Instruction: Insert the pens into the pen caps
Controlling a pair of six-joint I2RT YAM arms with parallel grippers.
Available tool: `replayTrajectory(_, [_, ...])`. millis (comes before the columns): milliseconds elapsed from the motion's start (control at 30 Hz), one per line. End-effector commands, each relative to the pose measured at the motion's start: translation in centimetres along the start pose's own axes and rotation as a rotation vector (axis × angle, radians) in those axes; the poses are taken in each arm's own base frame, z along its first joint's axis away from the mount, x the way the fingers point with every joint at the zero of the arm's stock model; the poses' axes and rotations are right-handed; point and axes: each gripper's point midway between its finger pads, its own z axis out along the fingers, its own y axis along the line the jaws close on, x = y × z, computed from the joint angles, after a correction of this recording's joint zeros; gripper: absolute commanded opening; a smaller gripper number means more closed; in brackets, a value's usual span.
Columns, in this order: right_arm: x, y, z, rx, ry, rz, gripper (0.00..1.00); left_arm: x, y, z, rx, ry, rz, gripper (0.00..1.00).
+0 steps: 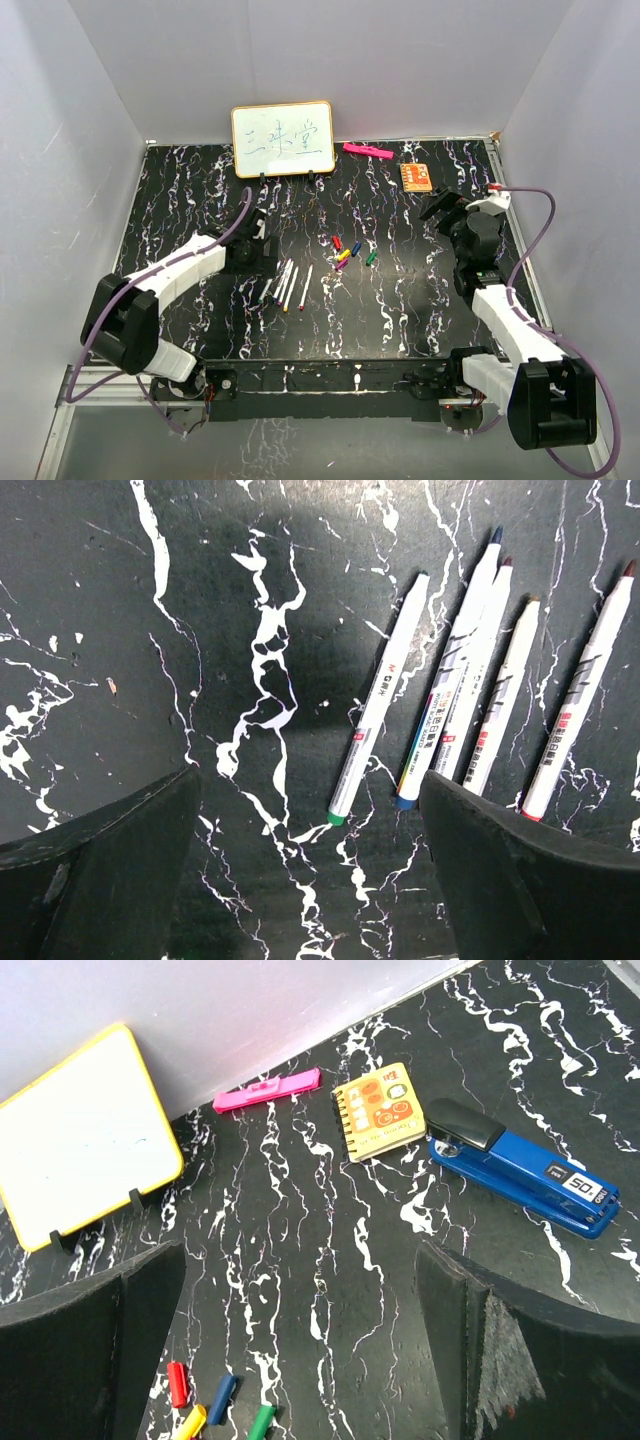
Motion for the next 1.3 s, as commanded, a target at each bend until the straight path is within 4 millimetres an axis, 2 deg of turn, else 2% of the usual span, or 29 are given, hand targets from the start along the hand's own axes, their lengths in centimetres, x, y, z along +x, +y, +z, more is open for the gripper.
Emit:
replayTrajectory(0, [-3.6,0.9,-0.6,-0.028,-0.148,0.050,0.98,1.1,0.5,-1.0,-0.029,0.085,0.035,0.87])
replayTrajectory(167, [-2.7,0.7,-0.2,-0.006,-0.088,0.022,0.98,1.2,0.7,-1.1,-0.038,0.108,0.055,0.77])
replayTrajectory(333, [-1.4,1.0,0.0,-0.036,-0.037,0.002,0.98,1.1,0.2,-0.4,-0.024,0.140,0.071,0.61])
replayTrajectory(467, [-0.9,0.9,0.2,-0.036,-0.013,-0.007,0.98,0.9,-0.4,-0.3,0.005,0.156,0.088,0.55])
replayTrajectory(633, [-0.4,0.6,0.3,-0.022,0.001,-0.008,0.98,1.2,-0.6,0.3,0.013,0.180,0.104,0.56])
replayTrajectory(1267, [0.6,0.1,0.9,0.006,0.047,-0.009,0.98,2.0,-1.6,1.7,0.052,0.244,0.140,0.49])
